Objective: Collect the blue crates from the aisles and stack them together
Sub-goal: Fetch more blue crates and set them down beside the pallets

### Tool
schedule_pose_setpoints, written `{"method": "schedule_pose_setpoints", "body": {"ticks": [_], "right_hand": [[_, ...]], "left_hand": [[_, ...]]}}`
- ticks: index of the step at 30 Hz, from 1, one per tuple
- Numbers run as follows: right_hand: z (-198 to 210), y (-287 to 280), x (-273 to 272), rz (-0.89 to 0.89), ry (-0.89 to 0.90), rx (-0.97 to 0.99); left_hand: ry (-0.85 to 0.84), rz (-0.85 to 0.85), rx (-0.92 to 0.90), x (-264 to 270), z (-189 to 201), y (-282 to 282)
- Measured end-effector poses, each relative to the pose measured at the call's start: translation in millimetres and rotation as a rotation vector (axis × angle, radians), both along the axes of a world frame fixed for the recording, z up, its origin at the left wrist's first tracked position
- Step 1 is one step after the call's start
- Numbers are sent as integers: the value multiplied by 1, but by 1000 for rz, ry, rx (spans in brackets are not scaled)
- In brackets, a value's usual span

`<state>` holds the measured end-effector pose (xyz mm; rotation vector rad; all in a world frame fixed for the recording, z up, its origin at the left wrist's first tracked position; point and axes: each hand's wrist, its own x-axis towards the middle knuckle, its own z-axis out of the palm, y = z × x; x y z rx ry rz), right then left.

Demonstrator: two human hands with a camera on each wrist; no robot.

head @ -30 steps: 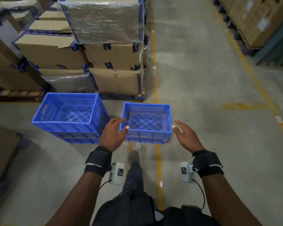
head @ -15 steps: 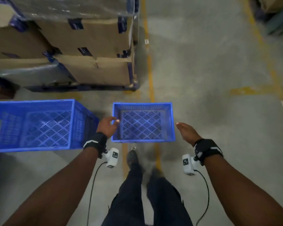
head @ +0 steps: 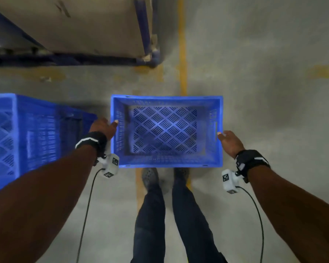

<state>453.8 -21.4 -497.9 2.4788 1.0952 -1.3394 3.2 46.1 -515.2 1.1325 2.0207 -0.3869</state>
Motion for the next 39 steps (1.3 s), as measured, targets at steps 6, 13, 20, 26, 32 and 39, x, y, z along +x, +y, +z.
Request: {"method": "schedule_pose_setpoints", "body": {"ticks": [6,13,20,26,32,39], "right_hand": [[-74,17,11,-125,24,28],[-102,25,19,-548,267,131],[-114,32,34,-640,553,3],[-111,36,36,-642,622,-100],[-94,32,24,-666,544,39],[20,25,18,-707,605,63]], "left_hand": [[6,197,-90,3,-54,16],[-360,572,-5,-4,-97,3],[-675,846,-65,-9,-92,0],[-728,853,-79,-5,-94,-6],[-651,860,89,3,-73,-11],[-635,852,124,-5,31,-12]]}}
